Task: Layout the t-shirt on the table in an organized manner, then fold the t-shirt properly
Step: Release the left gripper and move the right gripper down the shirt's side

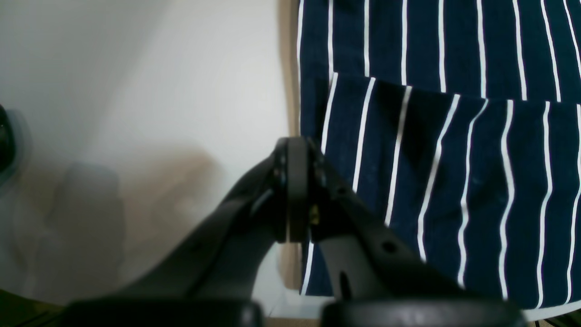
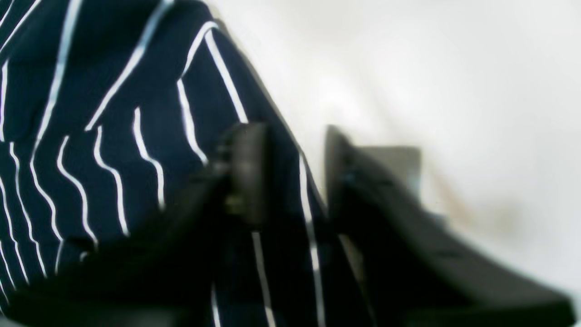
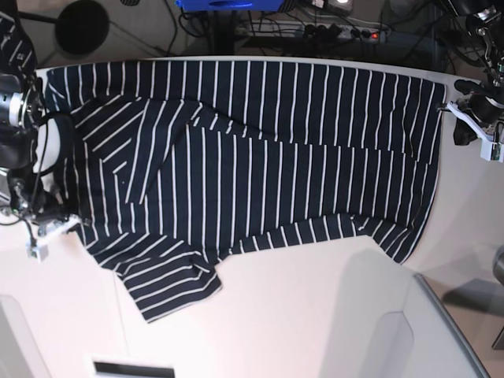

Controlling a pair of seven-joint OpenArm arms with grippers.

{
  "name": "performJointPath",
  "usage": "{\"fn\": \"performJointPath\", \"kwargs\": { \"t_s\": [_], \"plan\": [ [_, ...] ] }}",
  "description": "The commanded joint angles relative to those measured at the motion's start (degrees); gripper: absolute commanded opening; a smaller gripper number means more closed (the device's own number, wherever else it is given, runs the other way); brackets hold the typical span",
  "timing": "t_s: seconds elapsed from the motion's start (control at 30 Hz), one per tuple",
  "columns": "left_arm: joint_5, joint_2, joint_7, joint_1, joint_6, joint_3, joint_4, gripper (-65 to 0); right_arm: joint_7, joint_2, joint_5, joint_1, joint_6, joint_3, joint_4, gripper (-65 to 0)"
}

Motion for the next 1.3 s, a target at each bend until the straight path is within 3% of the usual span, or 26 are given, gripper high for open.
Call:
{"fn": "performJointPath", "kwargs": {
  "t_s": [0.0,0.13,0.2,0.3,0.7,0.93,1.07,1.27],
  "plan": [
    [-0.6,-1.2,-1.0,0.0,-0.1,-0.2,0.8,-65.0,0.3,0.7,0.3,1.4,0.2,0.2,0.6,-58.1],
    [-0.6,-1.2,-1.0,0.0,-0.1,-0.2,0.8,-65.0,0.2,0.7,0.3,1.4,0.2,0.2,0.8,-59.4],
    [-0.6,-1.2,-1.0,0.0,-0.1,-0.2,0.8,-65.0,0.1,0.7,0.3,1.4,0.3,0.2,0.9,-63.2],
    [-0.6,-1.2,-1.0,0.0,-0.1,-0.2,0.7,-65.0,-3.5,0.7,0.3,0.8,0.3,0.2,4.6,-64.5],
    [-0.6,-1.1,-1.0,-0.1,-0.1,-0.1,0.7,-65.0,-24.6,-4.3,0.4,-13.4,0.2,0.6,45.6,-64.5],
    [-0.6,-1.1,-1.0,-0.1,-0.1,-0.1,0.7,-65.0,-33.3,-7.5,0.4,-23.4,0.2,0.6,67.4,-64.5],
    [-0.6,-1.1,-1.0,-0.1,-0.1,-0.1,0.6,-65.0,-37.0,-10.0,0.5,-29.2,0.2,0.7,77.0,-64.5],
    [-0.6,-1.0,-1.1,-0.5,-0.1,-0.1,-0.9,-65.0,-37.9,-13.6,0.5,-36.5,0.2,0.6,83.9,-64.5]
  ]
}}
